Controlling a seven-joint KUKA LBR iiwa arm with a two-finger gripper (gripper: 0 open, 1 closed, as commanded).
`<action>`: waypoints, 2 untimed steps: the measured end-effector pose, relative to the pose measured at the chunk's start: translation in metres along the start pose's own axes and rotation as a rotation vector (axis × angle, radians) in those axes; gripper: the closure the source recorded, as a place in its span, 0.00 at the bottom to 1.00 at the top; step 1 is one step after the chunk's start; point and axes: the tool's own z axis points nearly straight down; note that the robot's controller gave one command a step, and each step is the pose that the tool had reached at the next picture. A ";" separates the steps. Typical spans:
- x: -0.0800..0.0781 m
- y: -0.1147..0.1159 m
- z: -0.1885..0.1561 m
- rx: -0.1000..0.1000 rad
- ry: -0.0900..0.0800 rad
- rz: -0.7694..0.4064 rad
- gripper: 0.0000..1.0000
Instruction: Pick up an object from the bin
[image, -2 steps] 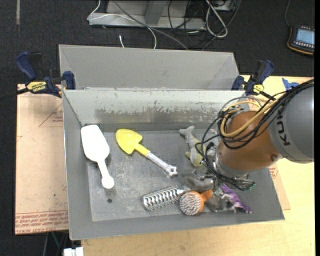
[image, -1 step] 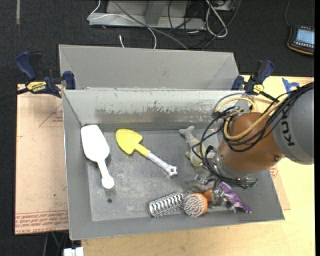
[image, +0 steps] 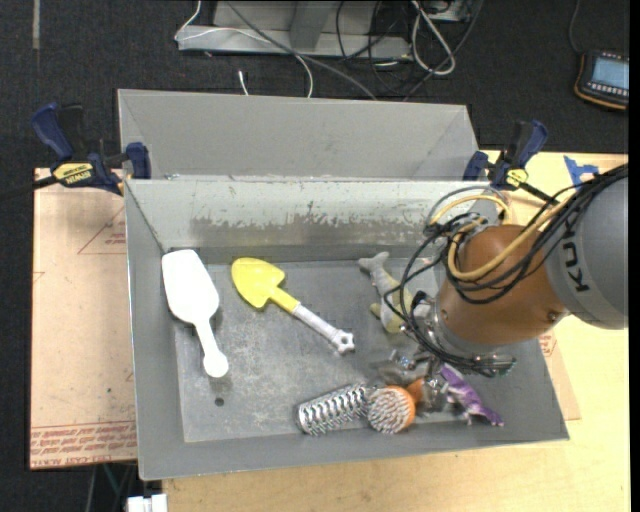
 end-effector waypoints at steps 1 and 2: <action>0.001 0.000 -0.017 -0.004 0.005 0.003 1.00; 0.000 0.002 -0.056 -0.008 0.005 0.003 1.00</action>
Offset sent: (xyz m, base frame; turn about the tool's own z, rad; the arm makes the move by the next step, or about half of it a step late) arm -0.0010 0.0001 0.0687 0.0002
